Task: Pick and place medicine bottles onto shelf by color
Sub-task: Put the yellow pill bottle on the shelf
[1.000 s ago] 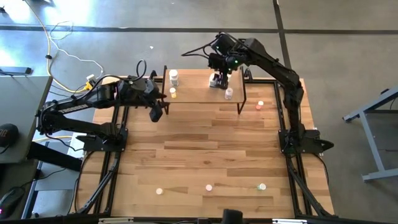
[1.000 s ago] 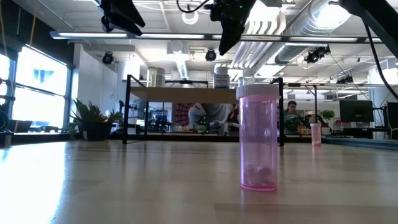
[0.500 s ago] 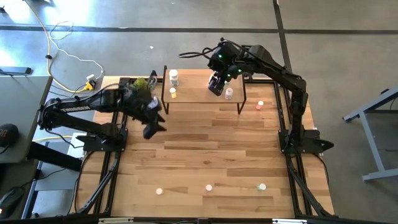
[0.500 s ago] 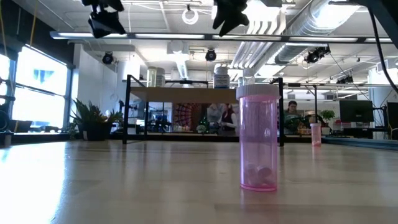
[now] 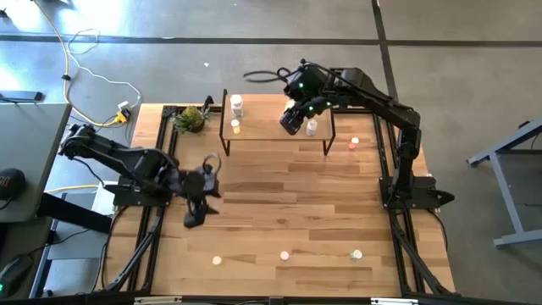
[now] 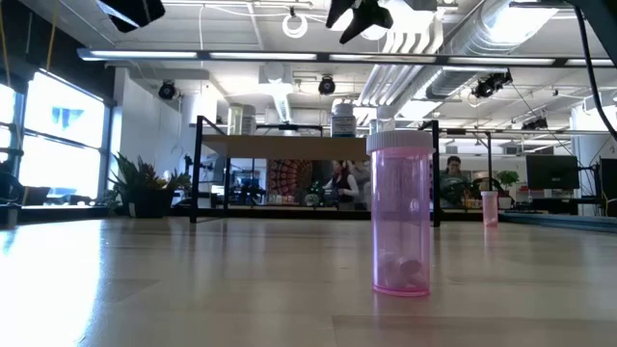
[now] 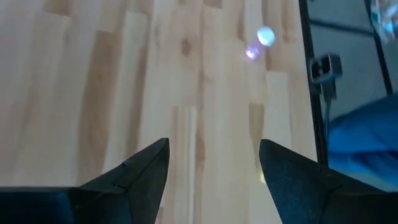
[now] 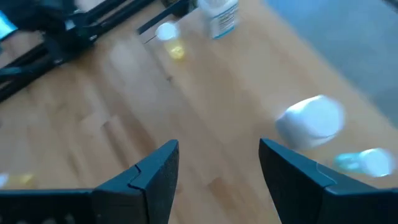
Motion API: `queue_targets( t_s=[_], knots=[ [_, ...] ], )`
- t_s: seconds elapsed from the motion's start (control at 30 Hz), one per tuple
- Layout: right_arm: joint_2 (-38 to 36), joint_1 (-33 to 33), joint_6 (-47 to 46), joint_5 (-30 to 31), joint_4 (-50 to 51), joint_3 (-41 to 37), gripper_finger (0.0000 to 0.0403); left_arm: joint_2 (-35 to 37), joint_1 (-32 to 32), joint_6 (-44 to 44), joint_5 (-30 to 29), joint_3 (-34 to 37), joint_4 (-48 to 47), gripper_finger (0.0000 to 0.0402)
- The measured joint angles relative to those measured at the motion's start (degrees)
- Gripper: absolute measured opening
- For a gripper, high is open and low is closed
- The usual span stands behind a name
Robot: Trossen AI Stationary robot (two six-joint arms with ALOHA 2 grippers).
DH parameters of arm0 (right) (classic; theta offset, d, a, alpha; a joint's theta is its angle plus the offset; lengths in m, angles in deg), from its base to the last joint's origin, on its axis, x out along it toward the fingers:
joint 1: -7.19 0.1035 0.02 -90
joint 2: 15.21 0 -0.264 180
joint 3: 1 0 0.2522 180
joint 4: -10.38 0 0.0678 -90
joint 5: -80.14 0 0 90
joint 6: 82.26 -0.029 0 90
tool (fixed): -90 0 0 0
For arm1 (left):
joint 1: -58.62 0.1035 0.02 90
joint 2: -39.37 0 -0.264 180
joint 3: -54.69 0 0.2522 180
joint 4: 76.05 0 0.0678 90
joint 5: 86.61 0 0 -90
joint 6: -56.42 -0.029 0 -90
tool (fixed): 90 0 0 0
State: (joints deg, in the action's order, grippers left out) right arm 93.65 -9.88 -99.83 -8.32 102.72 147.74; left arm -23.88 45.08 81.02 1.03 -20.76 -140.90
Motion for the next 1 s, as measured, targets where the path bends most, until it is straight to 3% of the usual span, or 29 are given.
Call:
queue_targets(
  t_s=[0.17, 0.43, 0.73, 1.0],
  knots=[
    [-0.06, 5.32, -3.20, -0.62, 2.82, -0.72, 0.0213, -2.18, -5.30, 0.93, -0.93, 0.00, -0.10, 0.0241],
    [-0.09, 17.75, -8.80, 6.96, 6.93, -5.92, 0.0213, -4.22, -11.11, 1.80, -2.64, 0.00, -0.09, 0.0241],
    [-0.07, 29.18, -18.77, 8.11, 5.57, -15.55, 0.0213, -4.27, -12.00, 1.80, -3.28, 0.00, -0.11, 0.0241],
    [0.00, 34.96, -26.56, 9.00, 1.81, -20.76, 0.0213, -5.26, -13.63, 5.23, -3.04, 0.02, 0.33, 0.0241]
  ],
)
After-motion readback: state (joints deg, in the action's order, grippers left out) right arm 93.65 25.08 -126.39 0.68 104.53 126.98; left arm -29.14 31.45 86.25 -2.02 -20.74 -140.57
